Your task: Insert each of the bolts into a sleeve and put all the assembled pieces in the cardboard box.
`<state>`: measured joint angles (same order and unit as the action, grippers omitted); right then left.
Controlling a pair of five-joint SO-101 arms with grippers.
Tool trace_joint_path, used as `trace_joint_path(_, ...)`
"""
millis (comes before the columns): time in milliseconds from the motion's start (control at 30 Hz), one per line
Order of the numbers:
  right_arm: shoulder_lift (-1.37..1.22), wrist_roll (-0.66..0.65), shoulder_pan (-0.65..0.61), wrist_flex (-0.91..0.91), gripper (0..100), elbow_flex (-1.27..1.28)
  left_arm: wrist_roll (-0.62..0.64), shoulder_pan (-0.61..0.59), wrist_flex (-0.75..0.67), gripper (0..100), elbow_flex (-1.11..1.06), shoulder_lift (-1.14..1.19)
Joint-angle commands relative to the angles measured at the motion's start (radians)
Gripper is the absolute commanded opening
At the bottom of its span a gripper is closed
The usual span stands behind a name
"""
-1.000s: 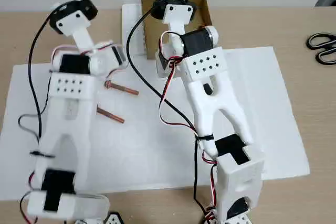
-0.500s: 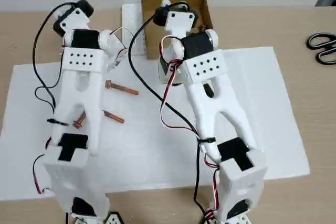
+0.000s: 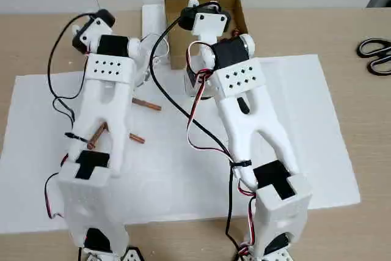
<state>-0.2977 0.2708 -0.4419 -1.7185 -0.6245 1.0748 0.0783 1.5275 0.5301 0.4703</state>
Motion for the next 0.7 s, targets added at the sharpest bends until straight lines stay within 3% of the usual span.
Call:
trace_joint_path(0, 0.061, -0.002, 0.004, -0.008, 0.2, -0.005, 0.029, 0.006, -0.026, 12, 0.01, 0.035)
trace_joint_path(667, 0.054, -0.002, 0.007, -0.005, 0.2, -0.005, 0.167, 0.029, 0.008, 11, 0.012, 0.14)
